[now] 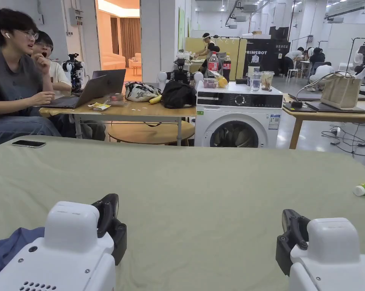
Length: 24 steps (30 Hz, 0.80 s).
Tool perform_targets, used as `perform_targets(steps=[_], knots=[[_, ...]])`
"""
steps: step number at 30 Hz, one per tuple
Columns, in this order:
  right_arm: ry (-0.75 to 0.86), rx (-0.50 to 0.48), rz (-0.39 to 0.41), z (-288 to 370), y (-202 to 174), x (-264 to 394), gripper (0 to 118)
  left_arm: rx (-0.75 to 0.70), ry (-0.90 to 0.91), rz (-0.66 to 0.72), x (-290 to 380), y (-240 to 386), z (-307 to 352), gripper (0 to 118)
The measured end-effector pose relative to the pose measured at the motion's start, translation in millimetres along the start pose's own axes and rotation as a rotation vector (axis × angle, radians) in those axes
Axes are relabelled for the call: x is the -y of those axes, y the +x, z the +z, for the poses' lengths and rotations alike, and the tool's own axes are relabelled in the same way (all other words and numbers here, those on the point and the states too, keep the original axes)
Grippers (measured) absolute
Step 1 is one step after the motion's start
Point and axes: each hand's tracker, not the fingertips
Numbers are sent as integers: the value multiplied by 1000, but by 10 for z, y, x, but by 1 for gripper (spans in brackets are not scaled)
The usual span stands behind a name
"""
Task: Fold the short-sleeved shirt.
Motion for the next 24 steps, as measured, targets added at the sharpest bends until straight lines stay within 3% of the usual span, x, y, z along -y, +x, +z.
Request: perform_targets(steps=[13, 24], knots=[[12, -2, -36, 23, 48, -61, 0, -22, -6, 23, 21, -60, 9, 0], [14, 2, -9, 27, -6, -94, 0, -19, 29, 47, -11, -89, 65, 0]])
